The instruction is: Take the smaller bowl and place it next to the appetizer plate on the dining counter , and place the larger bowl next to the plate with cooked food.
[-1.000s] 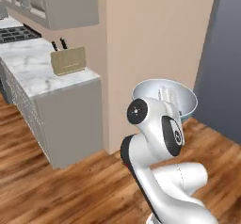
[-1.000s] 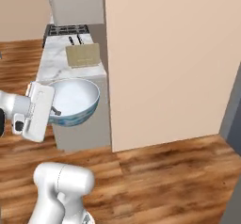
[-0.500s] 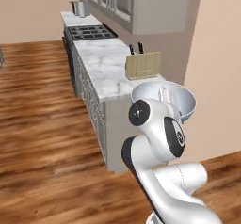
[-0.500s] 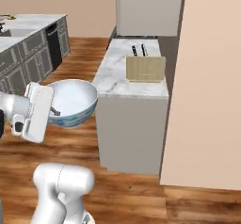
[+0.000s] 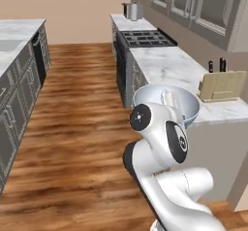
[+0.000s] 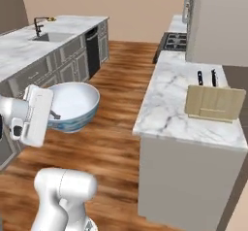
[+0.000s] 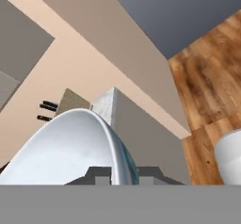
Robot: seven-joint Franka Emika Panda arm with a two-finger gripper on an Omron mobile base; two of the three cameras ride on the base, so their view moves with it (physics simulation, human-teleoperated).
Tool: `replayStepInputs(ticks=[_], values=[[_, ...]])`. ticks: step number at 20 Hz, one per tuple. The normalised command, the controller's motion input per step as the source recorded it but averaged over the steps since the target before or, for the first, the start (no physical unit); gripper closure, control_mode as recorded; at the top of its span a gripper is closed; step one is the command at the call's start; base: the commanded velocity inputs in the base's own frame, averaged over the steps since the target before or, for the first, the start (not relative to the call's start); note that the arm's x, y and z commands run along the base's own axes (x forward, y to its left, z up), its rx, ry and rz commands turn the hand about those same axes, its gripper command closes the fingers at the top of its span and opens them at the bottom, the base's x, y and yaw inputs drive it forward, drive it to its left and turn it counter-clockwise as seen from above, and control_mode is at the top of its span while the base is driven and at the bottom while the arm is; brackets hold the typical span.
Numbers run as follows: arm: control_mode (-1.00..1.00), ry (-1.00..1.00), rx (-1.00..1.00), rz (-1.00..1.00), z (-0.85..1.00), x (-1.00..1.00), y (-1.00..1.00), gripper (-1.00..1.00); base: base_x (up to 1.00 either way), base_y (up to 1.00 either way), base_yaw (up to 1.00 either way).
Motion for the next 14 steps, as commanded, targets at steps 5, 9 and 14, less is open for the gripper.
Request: replayStepInputs(ticks=[5, 9, 14], values=[[1.0, 0.0, 0.0, 0.0, 0.0, 0.0, 0.0, 1.0, 1.0, 0.05, 0.16], [1.0, 0.0, 0.0, 0.0, 0.0, 0.0, 0.0, 1.0, 1.0, 0.04, 0.09], [1.0, 0.0, 0.0, 0.0, 0.0, 0.0, 0.0, 1.0, 1.0, 0.68, -0.01]])
